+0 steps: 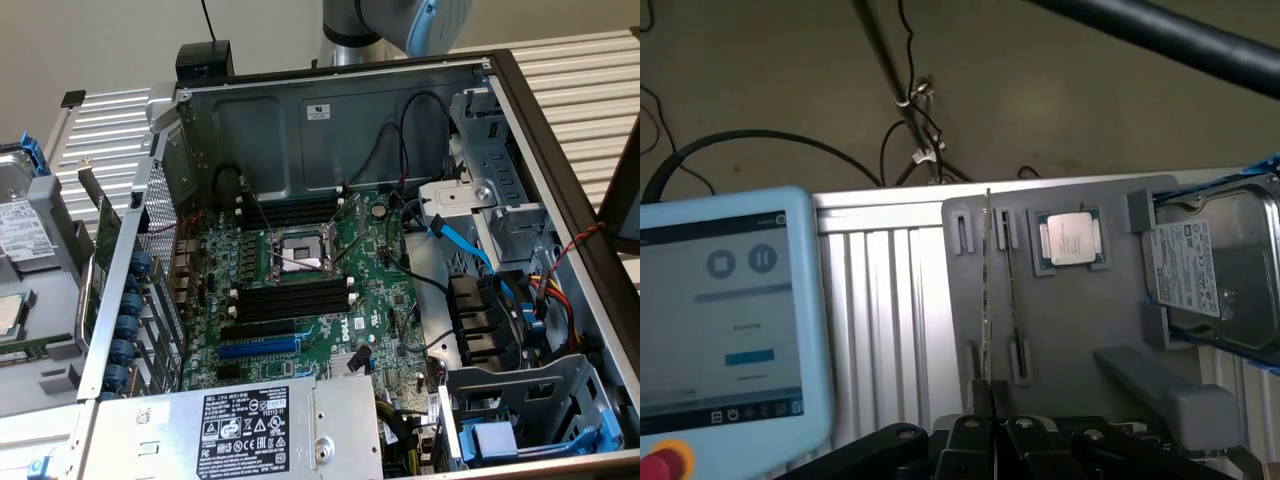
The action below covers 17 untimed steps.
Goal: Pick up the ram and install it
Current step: 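Pick up the ram and move it above insertion slot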
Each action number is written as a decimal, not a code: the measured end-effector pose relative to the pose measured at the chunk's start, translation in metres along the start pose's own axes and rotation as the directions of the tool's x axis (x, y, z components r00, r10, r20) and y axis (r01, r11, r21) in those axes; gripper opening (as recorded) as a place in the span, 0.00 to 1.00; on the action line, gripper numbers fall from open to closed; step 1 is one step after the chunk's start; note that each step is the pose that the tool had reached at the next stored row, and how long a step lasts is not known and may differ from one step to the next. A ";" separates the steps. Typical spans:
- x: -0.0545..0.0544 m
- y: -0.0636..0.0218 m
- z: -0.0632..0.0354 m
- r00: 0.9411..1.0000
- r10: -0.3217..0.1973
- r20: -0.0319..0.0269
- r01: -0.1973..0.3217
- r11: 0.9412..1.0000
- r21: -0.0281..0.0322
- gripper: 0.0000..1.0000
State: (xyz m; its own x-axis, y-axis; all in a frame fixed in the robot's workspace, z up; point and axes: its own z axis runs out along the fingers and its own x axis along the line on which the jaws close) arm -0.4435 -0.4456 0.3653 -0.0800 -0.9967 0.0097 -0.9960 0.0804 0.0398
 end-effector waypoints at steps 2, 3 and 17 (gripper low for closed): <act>0.000 -0.0021 -0.0045 1.000 0.002 0.000 -0.002 1.000 0.000 0.12; -0.001 -0.0031 -0.0069 1.000 0.003 0.000 -0.003 1.000 0.000 0.12; -0.003 -0.0262 -0.0275 1.000 0.011 -0.001 -0.011 1.000 0.000 0.12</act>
State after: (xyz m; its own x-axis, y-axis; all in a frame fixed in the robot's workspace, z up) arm -0.4161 -0.4448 0.3916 -0.0912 -0.9958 0.0109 -0.9950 0.0916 0.0397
